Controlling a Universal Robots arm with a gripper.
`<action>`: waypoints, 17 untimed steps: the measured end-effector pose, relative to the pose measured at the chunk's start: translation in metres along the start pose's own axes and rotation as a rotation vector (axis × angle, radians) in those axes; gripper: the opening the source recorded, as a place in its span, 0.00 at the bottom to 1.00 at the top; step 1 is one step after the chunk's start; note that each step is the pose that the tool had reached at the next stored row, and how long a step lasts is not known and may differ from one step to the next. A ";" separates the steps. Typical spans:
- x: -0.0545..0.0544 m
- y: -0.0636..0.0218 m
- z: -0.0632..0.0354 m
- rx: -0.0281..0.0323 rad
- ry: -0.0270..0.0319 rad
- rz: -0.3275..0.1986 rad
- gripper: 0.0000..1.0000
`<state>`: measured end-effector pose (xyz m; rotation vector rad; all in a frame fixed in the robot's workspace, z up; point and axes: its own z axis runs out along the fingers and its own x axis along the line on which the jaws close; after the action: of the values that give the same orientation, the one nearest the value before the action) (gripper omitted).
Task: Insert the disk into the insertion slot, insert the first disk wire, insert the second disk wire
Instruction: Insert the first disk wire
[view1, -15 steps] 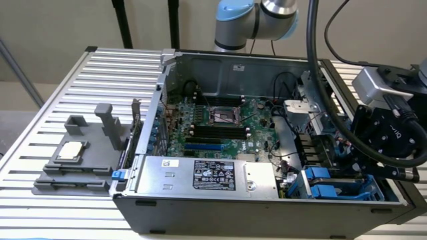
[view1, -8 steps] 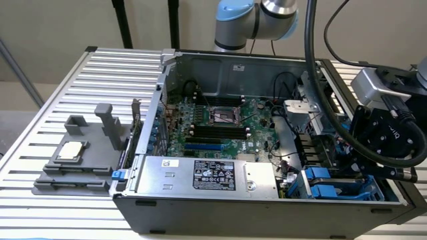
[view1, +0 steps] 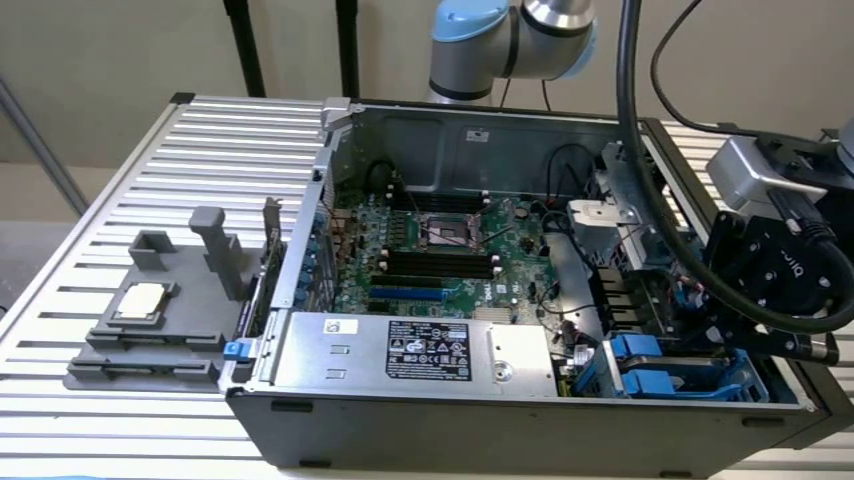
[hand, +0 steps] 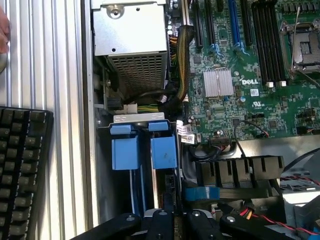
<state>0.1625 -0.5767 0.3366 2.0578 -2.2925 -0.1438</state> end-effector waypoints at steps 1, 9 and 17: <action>0.000 -0.0001 0.0007 -0.0001 0.0000 0.000 0.16; 0.000 0.0000 0.0023 0.0011 0.0018 0.000 0.18; 0.000 0.0049 -0.0132 0.0003 0.0025 0.000 0.24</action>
<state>0.1590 -0.5767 0.3503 2.0567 -2.2914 -0.1407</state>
